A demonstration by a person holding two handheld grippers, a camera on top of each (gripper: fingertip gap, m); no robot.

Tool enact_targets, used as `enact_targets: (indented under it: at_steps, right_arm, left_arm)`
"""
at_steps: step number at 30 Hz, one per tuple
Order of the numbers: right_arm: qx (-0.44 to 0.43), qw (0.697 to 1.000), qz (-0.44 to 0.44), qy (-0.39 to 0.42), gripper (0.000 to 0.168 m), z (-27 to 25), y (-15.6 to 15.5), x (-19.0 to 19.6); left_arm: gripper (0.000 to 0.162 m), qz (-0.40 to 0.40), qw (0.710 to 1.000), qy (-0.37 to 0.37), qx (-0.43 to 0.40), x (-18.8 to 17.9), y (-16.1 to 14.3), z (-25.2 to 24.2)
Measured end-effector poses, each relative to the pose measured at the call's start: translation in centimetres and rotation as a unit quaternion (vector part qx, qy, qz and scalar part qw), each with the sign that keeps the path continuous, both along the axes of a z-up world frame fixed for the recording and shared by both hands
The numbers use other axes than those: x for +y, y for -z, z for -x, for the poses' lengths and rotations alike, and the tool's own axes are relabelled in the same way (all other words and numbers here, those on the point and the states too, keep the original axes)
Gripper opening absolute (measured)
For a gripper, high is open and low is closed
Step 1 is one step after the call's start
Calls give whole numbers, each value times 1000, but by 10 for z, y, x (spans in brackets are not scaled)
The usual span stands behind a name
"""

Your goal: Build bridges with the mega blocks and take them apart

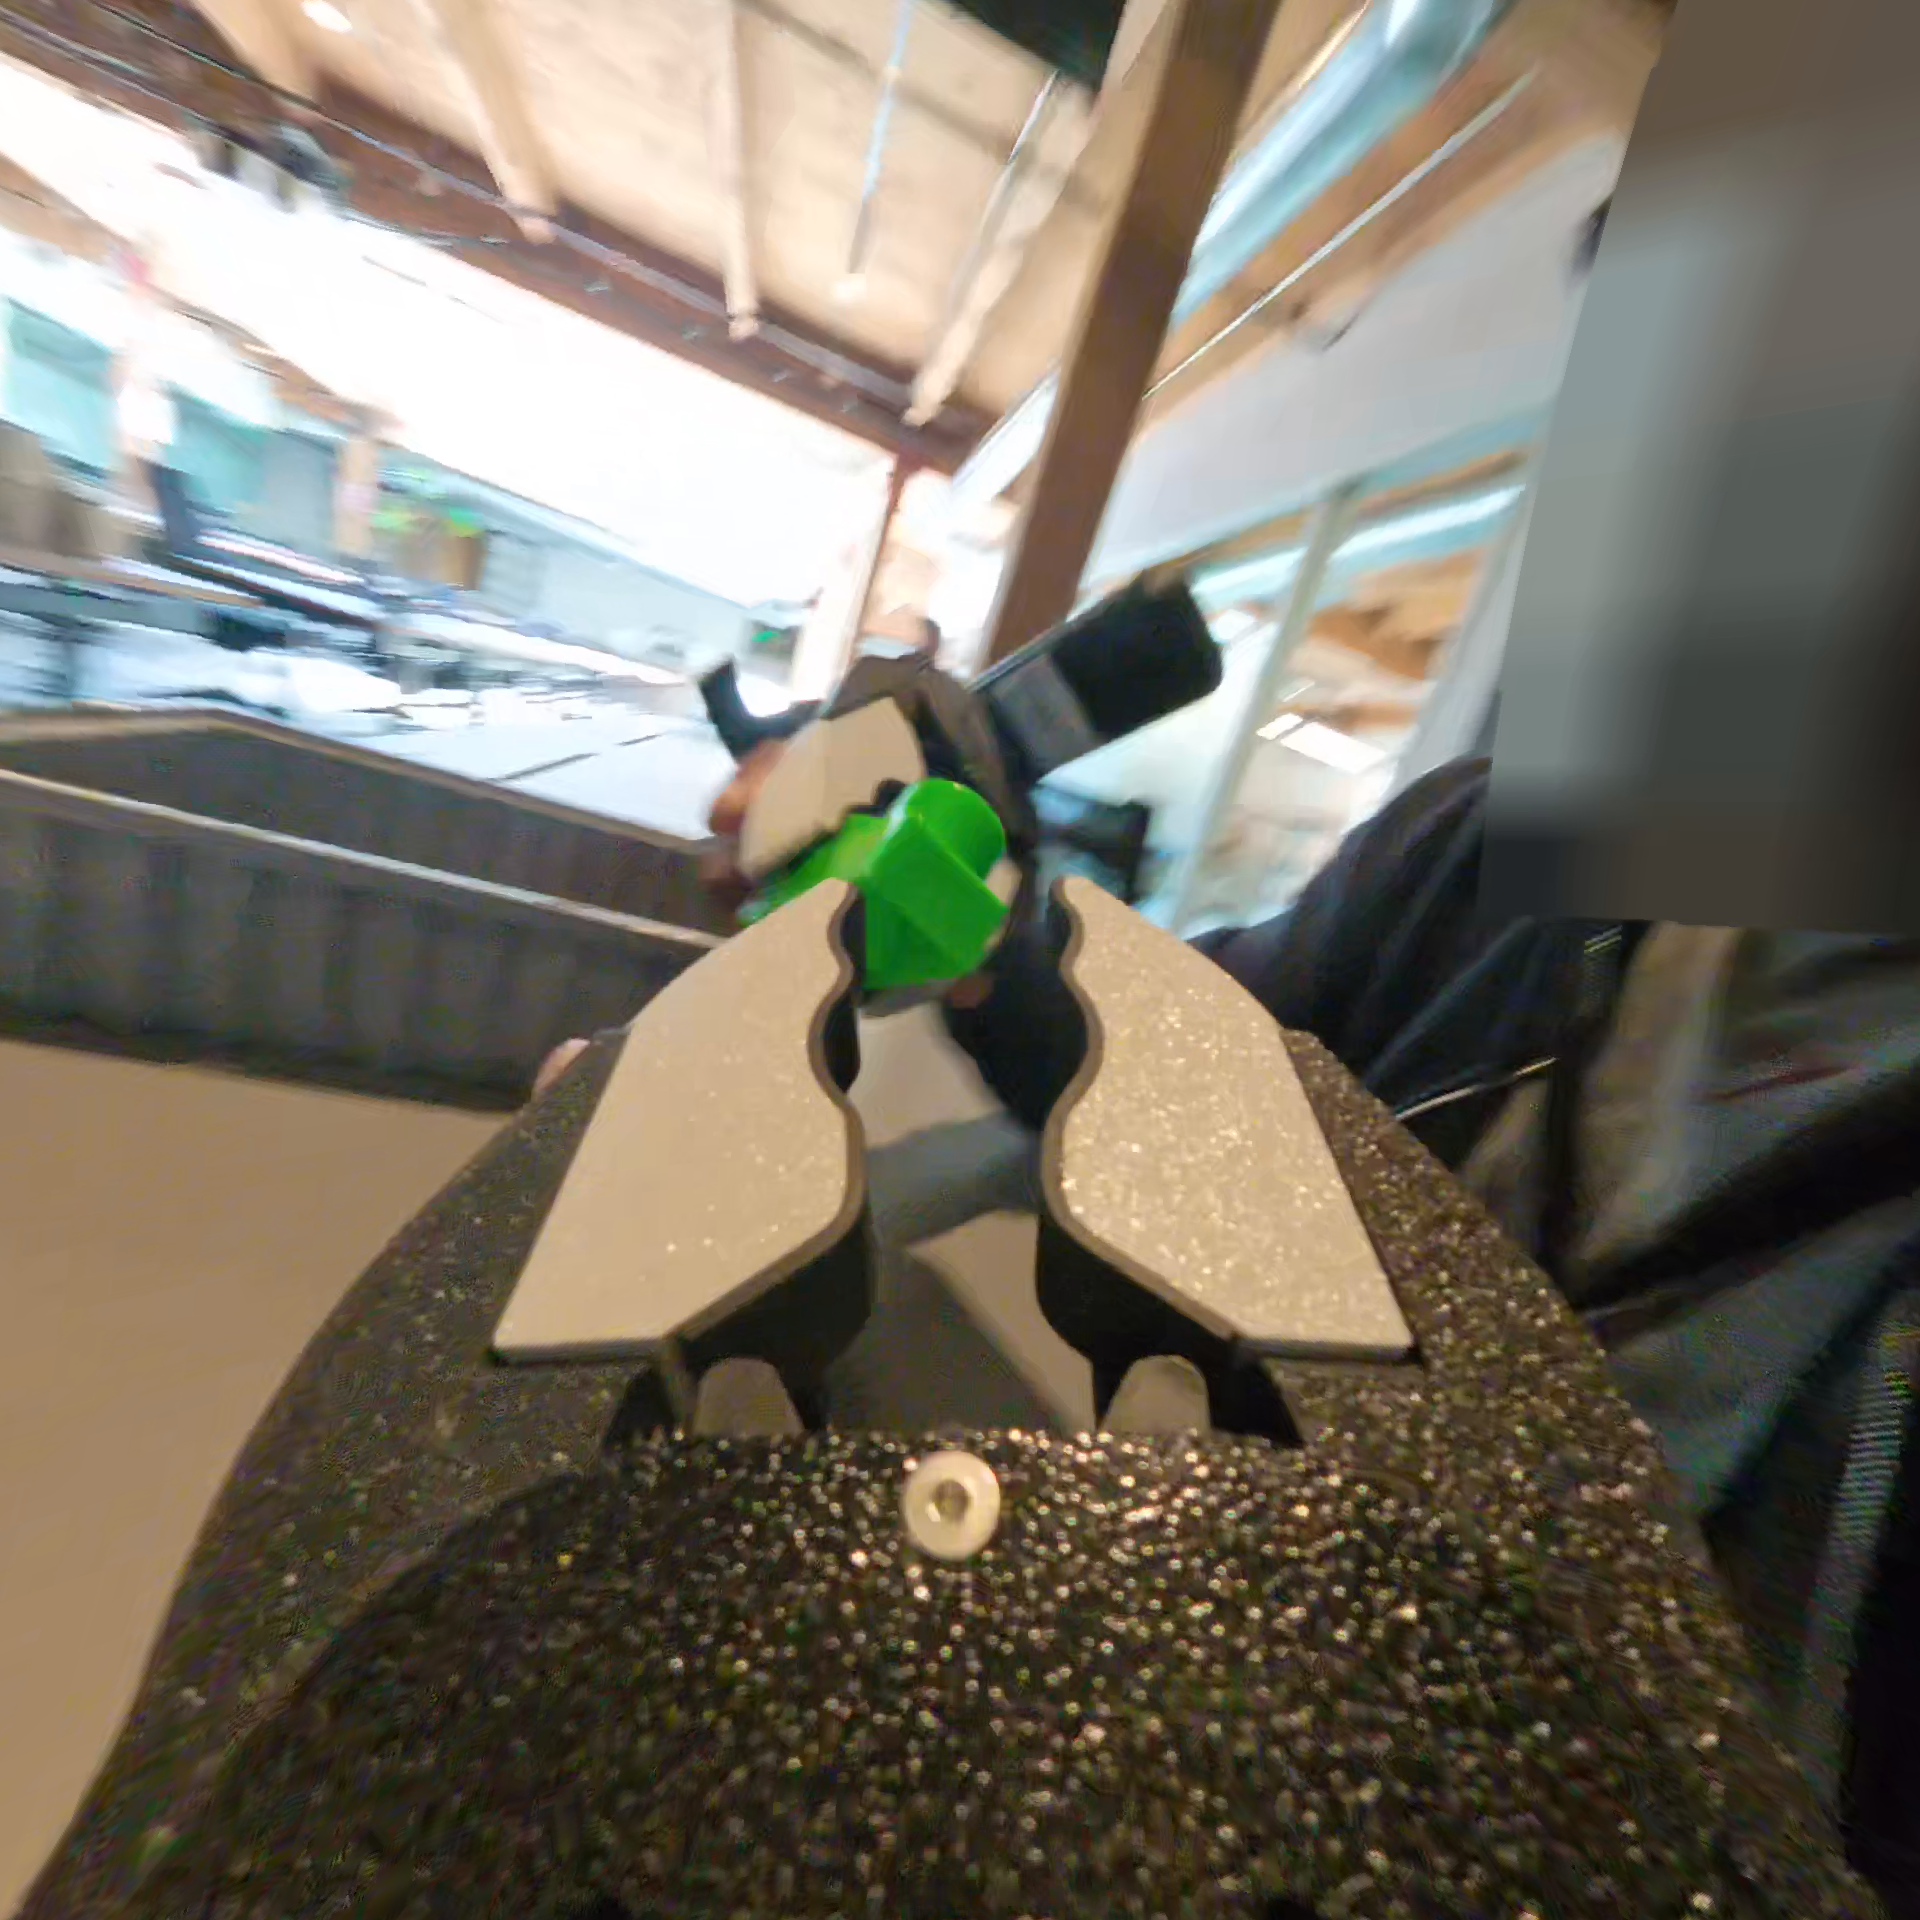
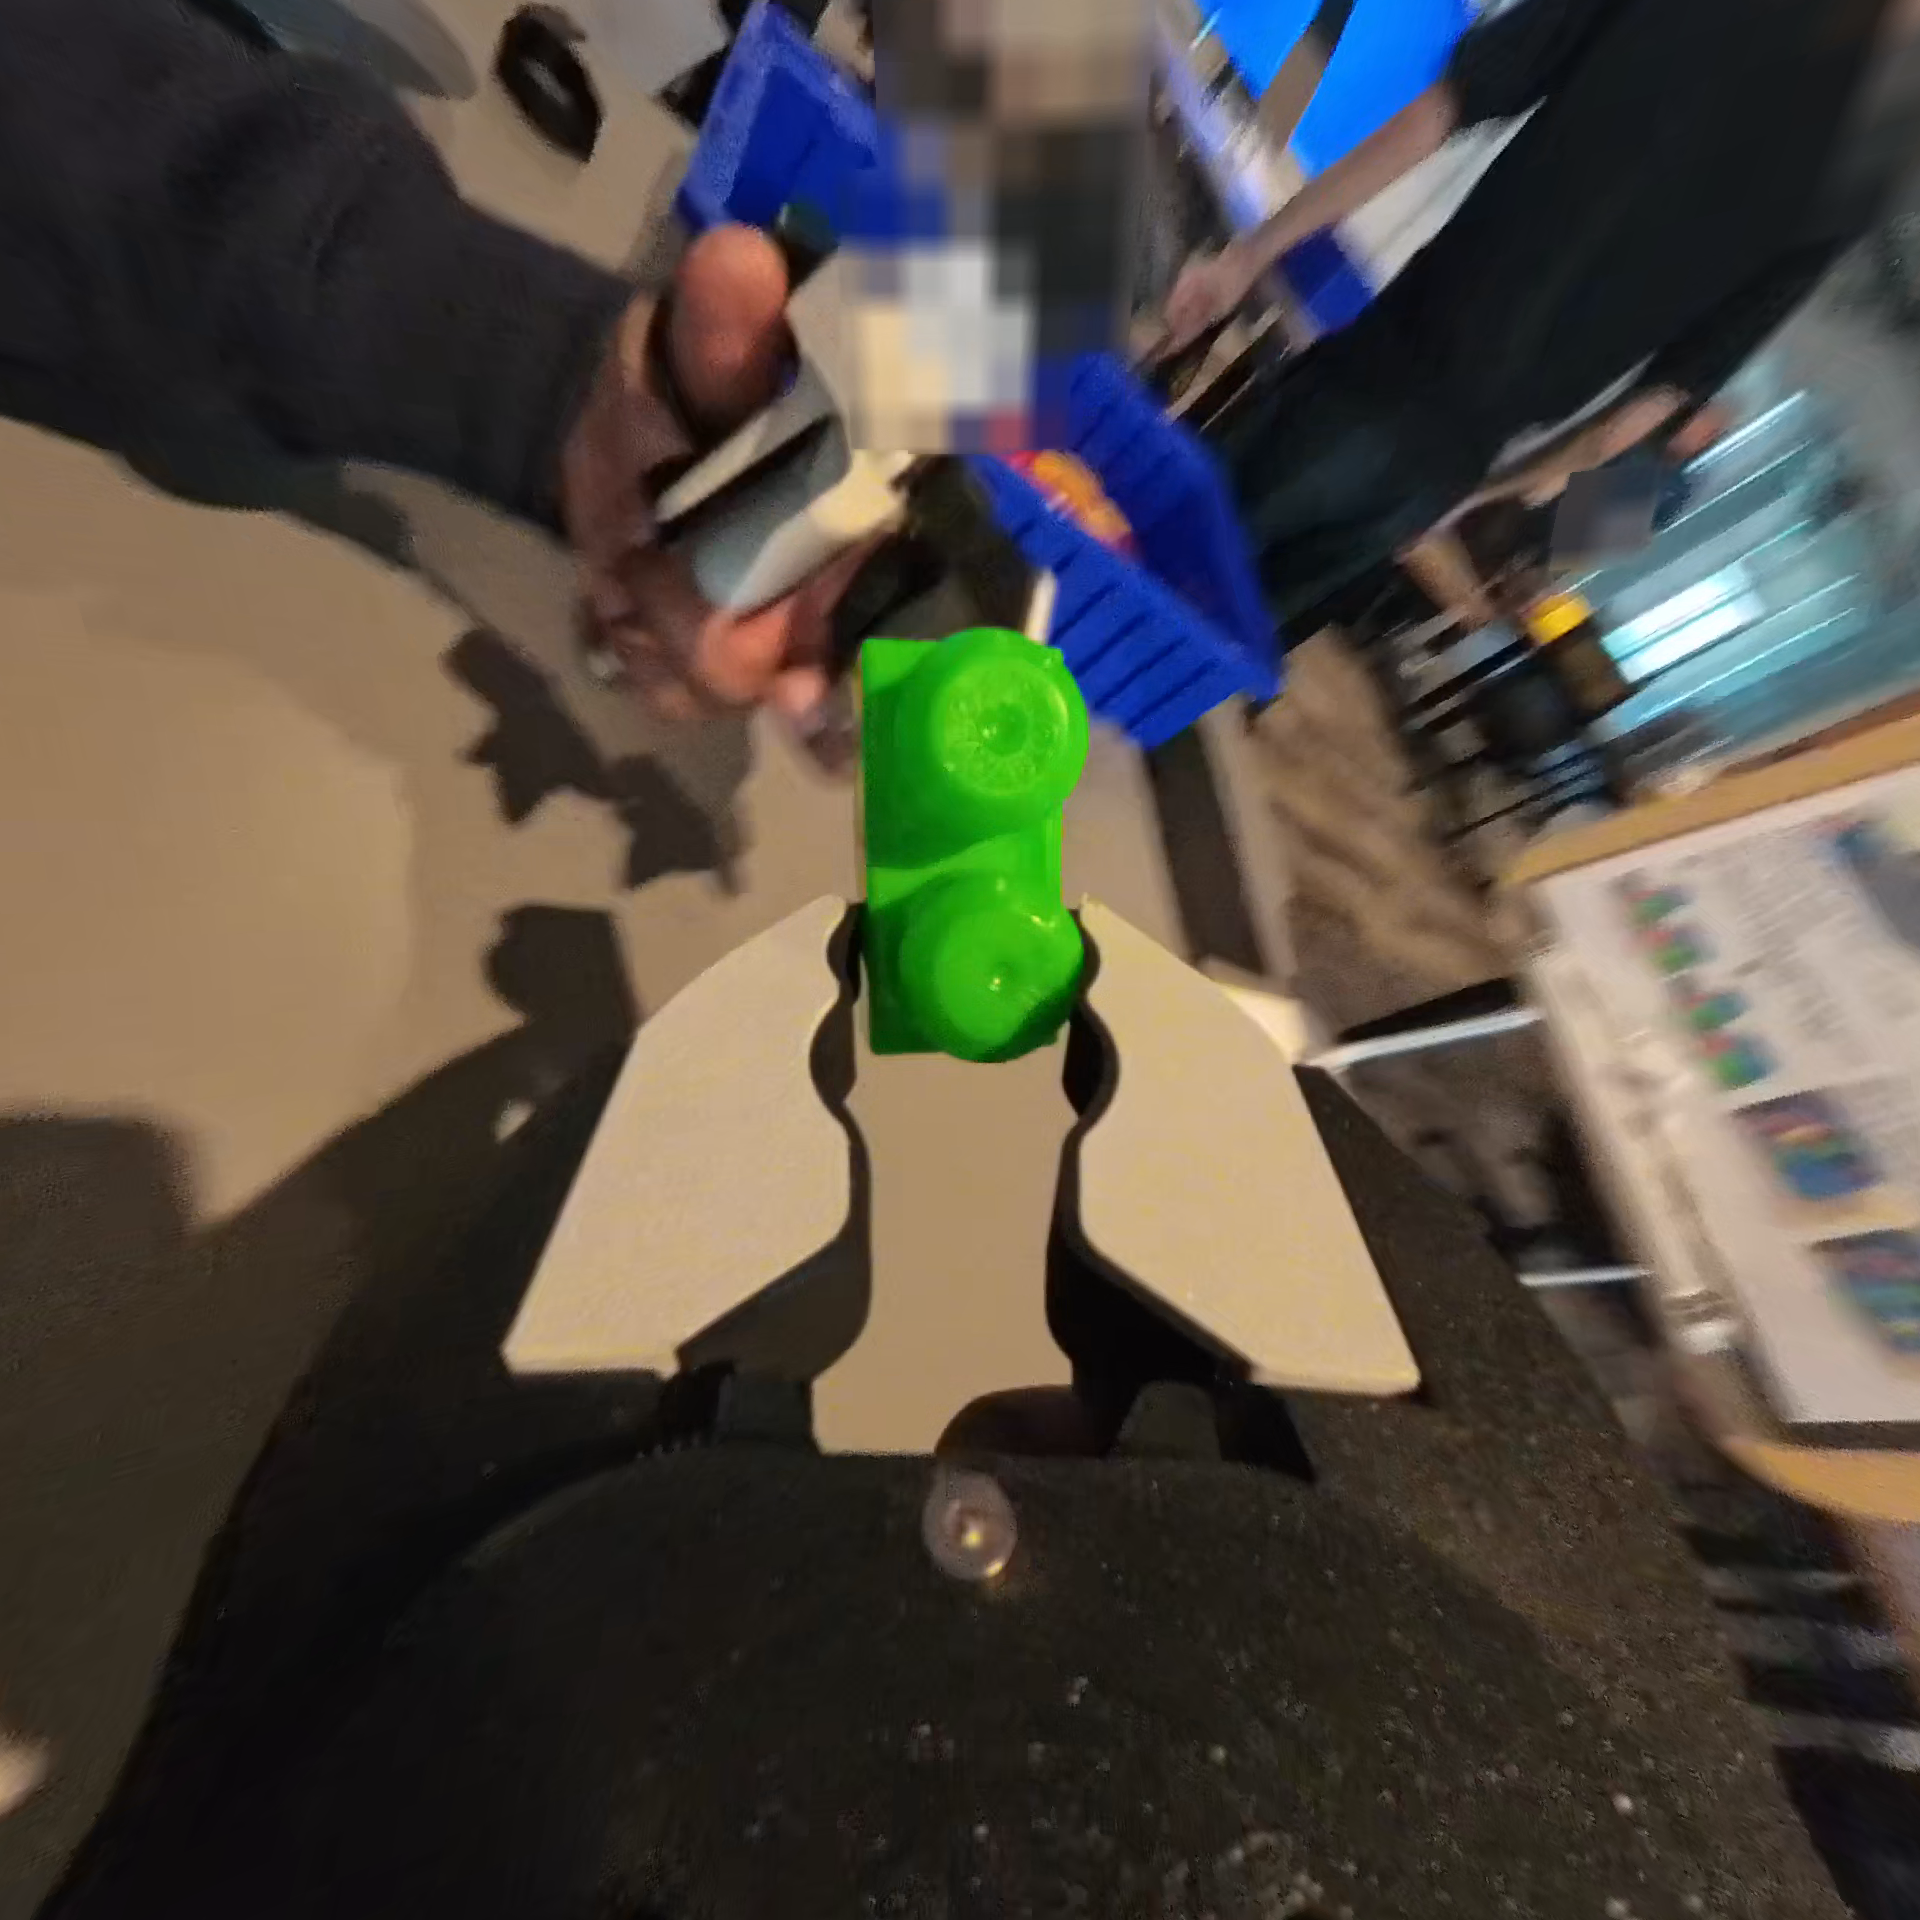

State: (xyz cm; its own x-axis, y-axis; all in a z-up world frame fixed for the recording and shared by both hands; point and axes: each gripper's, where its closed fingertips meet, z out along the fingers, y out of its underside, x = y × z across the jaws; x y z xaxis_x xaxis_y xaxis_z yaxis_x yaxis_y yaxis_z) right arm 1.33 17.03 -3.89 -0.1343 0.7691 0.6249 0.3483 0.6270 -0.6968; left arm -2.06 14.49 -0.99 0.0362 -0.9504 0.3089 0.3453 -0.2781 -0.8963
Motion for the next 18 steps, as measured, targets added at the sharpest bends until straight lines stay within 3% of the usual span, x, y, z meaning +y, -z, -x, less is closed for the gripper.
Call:
enact_targets:
  at_steps: [3,7,13,18]
  right_arm:
    - [-78,994,80,10,37,-14,27,1]
    - [-135,982,130,18,37,-16,46,-1]
    - [-174,976,129,19,37,-18,62,-3]
    - [-189,974,127,19,37,-18,69,-5]
  left_arm:
    - [34,-116,982,-104,102,5,7,3]
    - [40,-199,941,-135,239,5,36,-19]
    - [48,-197,927,-132,292,12,60,-35]
    - [34,-191,922,-117,315,11,75,-42]
